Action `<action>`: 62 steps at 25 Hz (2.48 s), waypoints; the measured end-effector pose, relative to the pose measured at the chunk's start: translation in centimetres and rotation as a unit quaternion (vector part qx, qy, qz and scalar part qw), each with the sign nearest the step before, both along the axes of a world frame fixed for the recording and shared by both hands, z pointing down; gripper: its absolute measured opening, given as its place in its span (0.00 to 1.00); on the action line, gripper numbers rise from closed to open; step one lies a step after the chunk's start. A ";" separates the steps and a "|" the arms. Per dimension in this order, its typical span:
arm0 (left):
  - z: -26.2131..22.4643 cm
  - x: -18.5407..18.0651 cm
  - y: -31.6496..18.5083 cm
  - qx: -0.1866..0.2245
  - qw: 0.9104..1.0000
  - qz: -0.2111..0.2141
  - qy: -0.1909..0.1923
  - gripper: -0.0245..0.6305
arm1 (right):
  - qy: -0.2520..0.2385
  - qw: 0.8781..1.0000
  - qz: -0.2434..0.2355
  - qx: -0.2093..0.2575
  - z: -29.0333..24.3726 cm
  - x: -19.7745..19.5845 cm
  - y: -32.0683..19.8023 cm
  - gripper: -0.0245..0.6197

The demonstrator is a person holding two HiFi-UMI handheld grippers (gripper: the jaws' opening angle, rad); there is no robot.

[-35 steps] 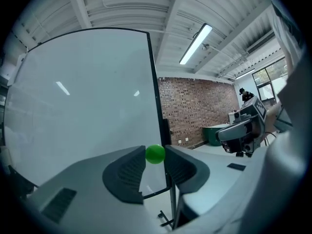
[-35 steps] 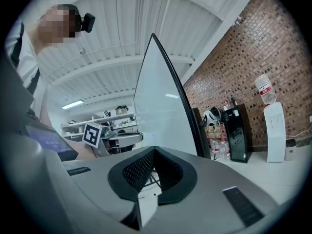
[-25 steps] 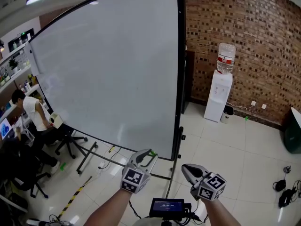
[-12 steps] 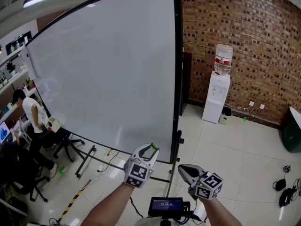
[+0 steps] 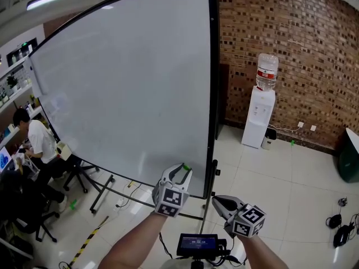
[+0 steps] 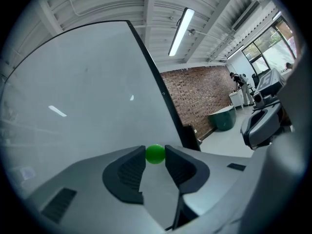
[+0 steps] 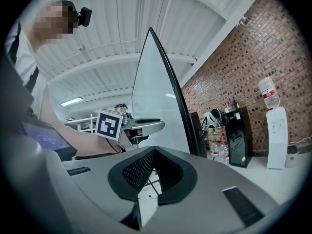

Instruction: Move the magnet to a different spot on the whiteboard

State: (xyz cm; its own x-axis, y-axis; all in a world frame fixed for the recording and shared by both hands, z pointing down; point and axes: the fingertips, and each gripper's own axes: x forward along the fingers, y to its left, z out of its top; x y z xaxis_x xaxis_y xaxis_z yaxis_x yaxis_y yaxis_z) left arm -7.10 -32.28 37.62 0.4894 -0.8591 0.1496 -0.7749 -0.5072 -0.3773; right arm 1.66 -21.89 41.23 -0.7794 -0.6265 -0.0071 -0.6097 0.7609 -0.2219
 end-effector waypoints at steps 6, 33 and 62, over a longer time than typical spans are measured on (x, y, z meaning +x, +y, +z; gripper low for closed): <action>-0.6 -1.1 -1.3 0.011 0.999 -0.038 0.029 0.25 | 0.002 1.000 -0.003 0.004 0.0 -0.9 -1.0 0.05; -0.5 0.5 -2.4 -0.029 0.973 -0.062 0.222 0.25 | 0.004 0.999 0.036 0.003 1.7 3.3 1.1 0.05; 0.7 0.1 -1.0 -0.052 0.975 -0.026 0.214 0.30 | -0.034 0.998 0.050 -0.025 2.2 3.4 3.6 0.05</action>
State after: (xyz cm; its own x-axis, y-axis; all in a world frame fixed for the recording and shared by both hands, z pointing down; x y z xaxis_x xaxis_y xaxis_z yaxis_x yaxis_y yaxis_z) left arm -7.00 -33.31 38.27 0.4821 -0.8756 0.0291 -0.8759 -0.4810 0.0374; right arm 5.02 -18.32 43.39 -0.7121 -0.7016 -0.0253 -0.6639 0.6847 -0.3009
